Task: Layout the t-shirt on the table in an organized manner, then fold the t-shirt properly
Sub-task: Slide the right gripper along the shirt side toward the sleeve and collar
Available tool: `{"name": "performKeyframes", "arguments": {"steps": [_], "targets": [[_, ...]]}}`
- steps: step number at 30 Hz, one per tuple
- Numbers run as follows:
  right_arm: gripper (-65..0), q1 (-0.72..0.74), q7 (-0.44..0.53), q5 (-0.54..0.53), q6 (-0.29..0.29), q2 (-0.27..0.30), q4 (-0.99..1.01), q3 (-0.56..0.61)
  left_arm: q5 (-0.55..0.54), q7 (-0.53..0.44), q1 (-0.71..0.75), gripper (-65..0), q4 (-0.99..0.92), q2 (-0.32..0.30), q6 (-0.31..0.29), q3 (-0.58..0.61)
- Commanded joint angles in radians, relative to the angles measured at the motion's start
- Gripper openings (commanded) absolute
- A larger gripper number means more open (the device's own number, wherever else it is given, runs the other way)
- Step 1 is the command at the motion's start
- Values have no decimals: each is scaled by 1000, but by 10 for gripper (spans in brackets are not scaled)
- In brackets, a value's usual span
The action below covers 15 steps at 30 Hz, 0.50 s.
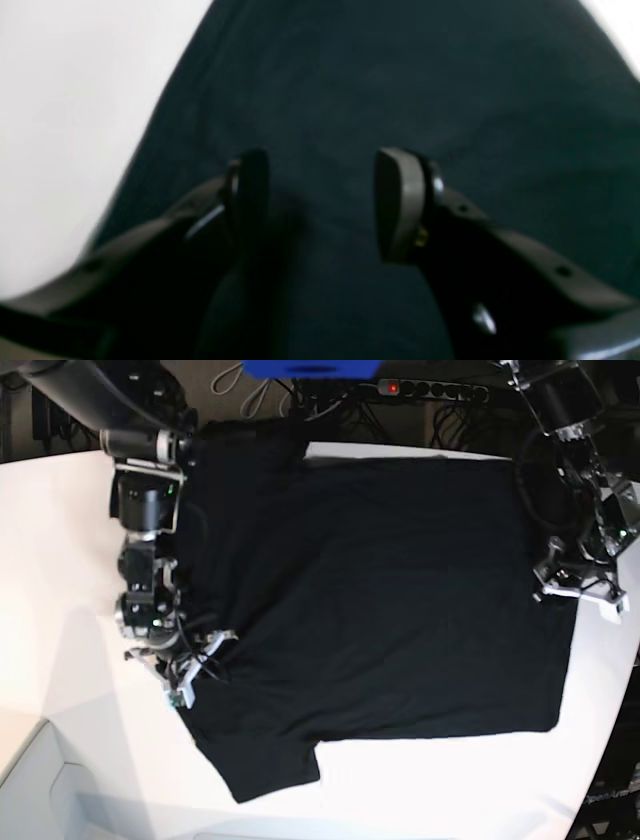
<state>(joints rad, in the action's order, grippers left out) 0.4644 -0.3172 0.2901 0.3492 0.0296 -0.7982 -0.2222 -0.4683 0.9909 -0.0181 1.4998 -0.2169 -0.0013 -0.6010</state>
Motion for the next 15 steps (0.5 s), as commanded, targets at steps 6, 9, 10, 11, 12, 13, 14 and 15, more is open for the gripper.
{"name": "performKeyframes", "arguments": {"steps": [6, 9, 10, 11, 12, 13, 14, 15], "targets": [[-650, 167, 83, 31, -16, 83, 222, -90, -14, -16, -38, -320, 8, -19, -4, -3], [-650, 198, 92, 31, -16, 85, 207, -121, -16, -7, -38, -320, 11, -19, -4, -3], [-650, 199, 88, 31, -16, 83, 165, -138, -17, -5, -36, -320, 23, -23, -4, -4], [-650, 187, 83, 31, -16, 80, 115, -156, -17, -5, -29, -320, 51, -23, -4, -7], [-650, 164, 74, 30, -16, 79, 61, -173, -17, -4, -18, -320, 88, -22, -4, -9], [-650, 133, 59, 30, -14, 74, -13, -182, -17, 3, 19, -320, 130, -22, -4, -9], [-650, 106, 43, 30, -12, 57, -83, -185, -17, 10, 48, -320, 163, -23, -4, -9], [-650, 78, 28, 30, -12, 39, -165, -188, -17, 19, 68, -320, 184, -20, -4, -9]]}}
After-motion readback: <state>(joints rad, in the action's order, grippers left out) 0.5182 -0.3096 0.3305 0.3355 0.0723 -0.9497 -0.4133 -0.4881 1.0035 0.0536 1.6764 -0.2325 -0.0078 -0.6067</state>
